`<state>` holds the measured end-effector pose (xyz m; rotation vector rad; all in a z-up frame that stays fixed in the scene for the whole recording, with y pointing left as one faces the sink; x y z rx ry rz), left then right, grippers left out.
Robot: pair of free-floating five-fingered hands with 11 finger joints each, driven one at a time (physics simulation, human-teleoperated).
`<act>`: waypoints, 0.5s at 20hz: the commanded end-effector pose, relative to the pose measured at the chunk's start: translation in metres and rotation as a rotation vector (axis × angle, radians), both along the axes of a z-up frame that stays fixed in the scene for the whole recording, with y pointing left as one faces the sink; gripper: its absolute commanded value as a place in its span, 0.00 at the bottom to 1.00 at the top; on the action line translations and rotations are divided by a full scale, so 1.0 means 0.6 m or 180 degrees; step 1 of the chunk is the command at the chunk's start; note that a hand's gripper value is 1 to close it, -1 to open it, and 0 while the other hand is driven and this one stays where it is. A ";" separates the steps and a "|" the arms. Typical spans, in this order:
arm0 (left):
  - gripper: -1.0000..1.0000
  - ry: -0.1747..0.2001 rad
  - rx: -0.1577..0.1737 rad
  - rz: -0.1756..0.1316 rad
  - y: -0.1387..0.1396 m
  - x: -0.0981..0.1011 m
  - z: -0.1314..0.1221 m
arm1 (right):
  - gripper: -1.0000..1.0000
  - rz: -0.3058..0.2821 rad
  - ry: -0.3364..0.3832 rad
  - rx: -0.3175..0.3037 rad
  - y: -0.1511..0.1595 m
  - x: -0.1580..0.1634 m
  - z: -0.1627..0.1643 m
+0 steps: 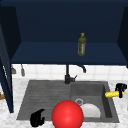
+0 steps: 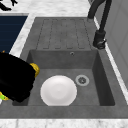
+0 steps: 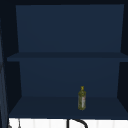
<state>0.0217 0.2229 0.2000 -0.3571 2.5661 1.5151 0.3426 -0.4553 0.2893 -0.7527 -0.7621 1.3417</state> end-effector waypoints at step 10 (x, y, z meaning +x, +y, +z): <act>0.50 0.0000 0.0000 0.0000 0.000 0.000 0.000 | 1.00 -0.0050 -0.0060 -0.0068 -0.081 -0.144 -0.025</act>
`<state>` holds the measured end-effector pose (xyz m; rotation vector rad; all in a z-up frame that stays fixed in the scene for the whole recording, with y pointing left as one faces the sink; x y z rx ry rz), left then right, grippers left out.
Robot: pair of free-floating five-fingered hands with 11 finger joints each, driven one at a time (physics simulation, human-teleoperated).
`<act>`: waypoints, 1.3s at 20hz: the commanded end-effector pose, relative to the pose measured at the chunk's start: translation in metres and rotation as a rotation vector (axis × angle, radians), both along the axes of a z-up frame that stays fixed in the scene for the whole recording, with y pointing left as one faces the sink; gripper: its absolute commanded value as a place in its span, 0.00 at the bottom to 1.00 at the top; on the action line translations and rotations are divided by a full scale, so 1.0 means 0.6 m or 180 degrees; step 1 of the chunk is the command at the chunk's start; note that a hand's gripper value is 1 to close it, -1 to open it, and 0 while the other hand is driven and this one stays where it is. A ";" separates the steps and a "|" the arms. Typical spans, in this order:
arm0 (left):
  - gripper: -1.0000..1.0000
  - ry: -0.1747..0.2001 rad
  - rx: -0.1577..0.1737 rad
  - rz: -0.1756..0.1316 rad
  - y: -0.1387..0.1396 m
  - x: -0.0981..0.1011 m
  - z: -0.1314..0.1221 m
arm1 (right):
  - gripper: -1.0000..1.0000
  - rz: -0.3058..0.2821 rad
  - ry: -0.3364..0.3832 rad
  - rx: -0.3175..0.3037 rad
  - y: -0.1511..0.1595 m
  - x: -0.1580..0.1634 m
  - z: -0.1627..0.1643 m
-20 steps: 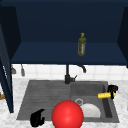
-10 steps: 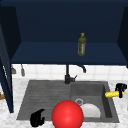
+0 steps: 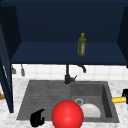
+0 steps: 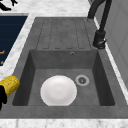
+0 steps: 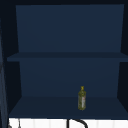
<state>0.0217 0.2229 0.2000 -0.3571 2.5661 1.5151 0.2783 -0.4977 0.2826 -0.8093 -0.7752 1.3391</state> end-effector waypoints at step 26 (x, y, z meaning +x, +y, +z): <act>0.50 0.0000 0.0000 0.0000 0.000 0.000 0.000 | 1.00 0.0180 0.0385 0.0043 -0.284 -0.008 -0.074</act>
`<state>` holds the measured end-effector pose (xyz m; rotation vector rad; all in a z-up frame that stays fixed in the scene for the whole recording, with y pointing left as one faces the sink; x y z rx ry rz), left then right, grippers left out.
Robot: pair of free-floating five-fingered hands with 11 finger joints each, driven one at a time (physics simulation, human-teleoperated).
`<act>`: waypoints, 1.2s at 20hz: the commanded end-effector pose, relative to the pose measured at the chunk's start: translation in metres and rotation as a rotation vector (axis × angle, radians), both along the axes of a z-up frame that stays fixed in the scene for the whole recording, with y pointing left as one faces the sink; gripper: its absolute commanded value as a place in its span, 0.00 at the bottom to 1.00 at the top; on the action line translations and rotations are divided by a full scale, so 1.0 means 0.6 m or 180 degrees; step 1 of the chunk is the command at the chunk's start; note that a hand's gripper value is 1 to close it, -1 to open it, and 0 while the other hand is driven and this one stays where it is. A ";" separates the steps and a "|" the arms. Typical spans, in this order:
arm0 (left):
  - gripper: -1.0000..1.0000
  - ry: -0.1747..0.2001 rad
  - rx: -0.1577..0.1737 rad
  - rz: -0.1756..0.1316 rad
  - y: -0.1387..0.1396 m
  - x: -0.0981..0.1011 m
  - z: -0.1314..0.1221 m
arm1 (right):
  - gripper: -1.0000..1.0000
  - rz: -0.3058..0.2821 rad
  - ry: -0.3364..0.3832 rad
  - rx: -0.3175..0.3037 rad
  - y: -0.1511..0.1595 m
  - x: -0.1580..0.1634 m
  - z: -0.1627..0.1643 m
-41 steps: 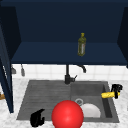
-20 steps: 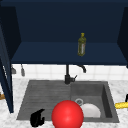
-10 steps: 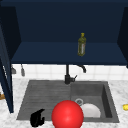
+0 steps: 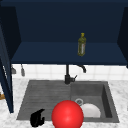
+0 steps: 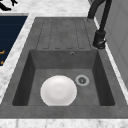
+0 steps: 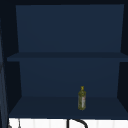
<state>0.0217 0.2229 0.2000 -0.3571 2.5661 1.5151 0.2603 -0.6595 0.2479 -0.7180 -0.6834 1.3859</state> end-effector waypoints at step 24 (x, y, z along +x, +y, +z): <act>0.50 0.0000 0.0000 0.0000 0.000 0.000 0.000 | 1.00 0.0493 0.0186 -0.0129 -0.134 0.096 -0.210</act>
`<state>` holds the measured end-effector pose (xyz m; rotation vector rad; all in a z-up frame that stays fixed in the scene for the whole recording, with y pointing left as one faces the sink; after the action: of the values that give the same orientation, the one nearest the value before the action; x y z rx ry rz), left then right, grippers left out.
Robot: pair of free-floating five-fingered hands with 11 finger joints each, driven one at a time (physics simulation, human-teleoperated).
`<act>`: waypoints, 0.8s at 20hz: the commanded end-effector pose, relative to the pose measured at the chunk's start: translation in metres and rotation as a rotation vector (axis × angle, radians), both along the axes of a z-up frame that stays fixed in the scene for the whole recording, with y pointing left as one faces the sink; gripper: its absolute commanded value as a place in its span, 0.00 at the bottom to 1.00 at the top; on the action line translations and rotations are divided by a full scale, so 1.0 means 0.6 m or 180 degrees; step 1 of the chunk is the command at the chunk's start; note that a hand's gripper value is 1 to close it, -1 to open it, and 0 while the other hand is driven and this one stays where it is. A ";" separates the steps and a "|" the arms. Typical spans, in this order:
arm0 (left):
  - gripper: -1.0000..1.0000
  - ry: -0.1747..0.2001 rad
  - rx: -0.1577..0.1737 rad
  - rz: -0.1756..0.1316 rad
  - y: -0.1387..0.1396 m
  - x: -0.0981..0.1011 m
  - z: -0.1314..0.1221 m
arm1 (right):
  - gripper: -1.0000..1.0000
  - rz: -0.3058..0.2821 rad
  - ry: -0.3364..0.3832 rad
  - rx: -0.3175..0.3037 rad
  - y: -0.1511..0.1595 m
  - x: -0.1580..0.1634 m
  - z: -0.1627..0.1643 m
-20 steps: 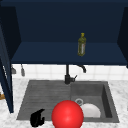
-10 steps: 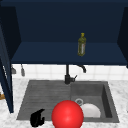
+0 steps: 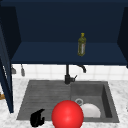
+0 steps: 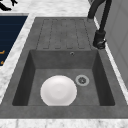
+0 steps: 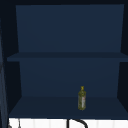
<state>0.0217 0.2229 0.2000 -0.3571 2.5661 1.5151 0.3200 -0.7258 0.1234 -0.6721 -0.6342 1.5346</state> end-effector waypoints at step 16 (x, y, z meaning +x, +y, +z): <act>0.50 0.0000 0.0000 0.0000 0.000 0.000 0.000 | 0.00 0.0080 0.0655 0.0100 0.002 -0.030 0.128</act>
<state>0.0217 0.2229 0.2000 -0.3571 2.5661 1.5151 0.3019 -0.7341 0.1808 -0.4774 -0.5058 1.5856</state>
